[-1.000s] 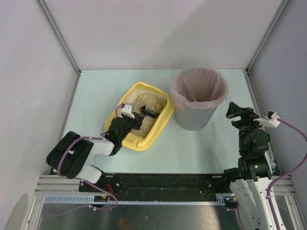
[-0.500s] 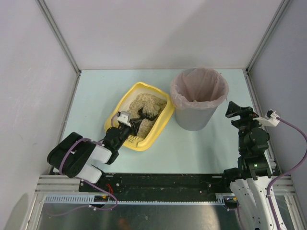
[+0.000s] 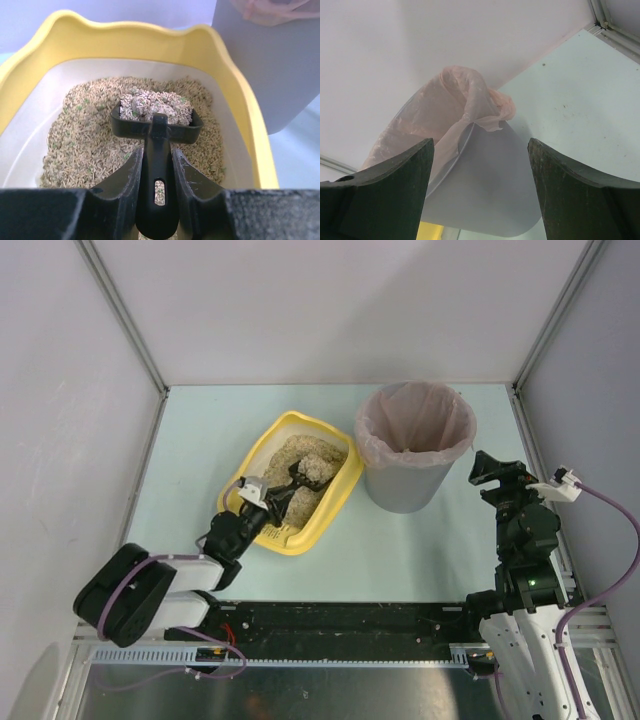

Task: Clean the litter box

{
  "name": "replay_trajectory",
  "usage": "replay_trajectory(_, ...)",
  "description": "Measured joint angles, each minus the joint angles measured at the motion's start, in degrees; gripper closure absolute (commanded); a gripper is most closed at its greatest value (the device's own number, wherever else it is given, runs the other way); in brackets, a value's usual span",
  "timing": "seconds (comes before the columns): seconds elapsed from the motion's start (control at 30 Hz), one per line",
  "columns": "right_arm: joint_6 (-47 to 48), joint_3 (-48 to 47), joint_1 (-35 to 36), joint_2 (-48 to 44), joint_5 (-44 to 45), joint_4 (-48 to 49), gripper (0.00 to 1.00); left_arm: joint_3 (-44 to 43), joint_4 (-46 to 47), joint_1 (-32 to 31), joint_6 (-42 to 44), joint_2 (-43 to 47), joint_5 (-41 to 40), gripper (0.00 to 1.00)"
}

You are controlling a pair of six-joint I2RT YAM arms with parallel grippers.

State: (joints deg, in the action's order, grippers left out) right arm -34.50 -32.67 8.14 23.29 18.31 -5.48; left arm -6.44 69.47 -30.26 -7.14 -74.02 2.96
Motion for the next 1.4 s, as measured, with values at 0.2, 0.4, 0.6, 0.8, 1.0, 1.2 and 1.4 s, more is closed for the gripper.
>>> replay_trajectory(0.2,0.0,0.0,0.0,0.0,-0.2,0.0,0.19,0.5,-2.8,0.0,0.8,6.6,0.8,1.00)
replay_trajectory(0.4,0.0,0.0,0.0,-0.1,-0.3,0.0,0.19,2.1,-8.5,0.3,1.7,15.7,0.9,1.00)
replay_trajectory(0.6,0.0,0.0,0.0,-0.3,-0.3,0.0,0.19,3.7,-14.9,2.3,1.6,27.0,1.6,1.00)
replay_trajectory(0.8,0.0,0.0,0.0,-0.3,-0.4,0.0,0.19,3.8,-21.4,5.0,1.2,37.6,2.8,1.00)
replay_trajectory(1.0,0.0,0.0,0.0,-0.5,-0.3,0.0,0.19,3.9,-26.4,6.4,1.1,46.6,2.7,1.00)
replay_trajectory(1.2,0.0,0.0,0.0,-0.5,-0.4,0.0,0.19,3.9,-28.6,6.6,1.1,48.3,2.8,1.00)
replay_trajectory(1.4,0.0,0.0,0.0,-0.9,-0.3,0.0,0.19,3.9,-31.5,6.7,0.8,48.3,2.5,1.00)
